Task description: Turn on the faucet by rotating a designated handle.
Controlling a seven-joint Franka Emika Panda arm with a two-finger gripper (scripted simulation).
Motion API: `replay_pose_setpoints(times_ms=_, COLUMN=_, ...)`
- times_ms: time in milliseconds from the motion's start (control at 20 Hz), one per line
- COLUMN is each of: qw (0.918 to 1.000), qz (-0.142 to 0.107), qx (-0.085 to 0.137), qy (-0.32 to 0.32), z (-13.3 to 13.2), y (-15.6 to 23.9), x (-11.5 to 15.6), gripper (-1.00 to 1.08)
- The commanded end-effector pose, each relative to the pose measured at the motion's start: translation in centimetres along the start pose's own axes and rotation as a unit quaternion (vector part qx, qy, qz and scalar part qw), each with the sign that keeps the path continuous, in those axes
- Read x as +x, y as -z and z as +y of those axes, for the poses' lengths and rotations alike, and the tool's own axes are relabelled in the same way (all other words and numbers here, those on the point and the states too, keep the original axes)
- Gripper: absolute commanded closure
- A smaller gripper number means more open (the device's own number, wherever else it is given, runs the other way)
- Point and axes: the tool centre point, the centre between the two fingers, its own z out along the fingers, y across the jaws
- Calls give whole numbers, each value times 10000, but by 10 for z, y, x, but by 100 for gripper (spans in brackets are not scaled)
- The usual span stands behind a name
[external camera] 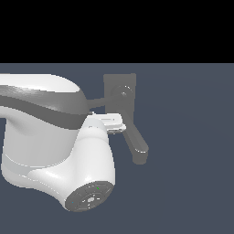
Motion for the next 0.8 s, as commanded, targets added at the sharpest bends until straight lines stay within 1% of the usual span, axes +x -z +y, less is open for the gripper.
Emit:
replay_pose_setpoints(times_ms=0, qw=10000, qz=0, qx=-1, qy=0, z=1, y=0, x=-4, gripper=108)
replay_pose_setpoints(times_ms=750, qw=10000, qz=2, qx=2, qy=-2, z=7, y=0, x=-60, gripper=108)
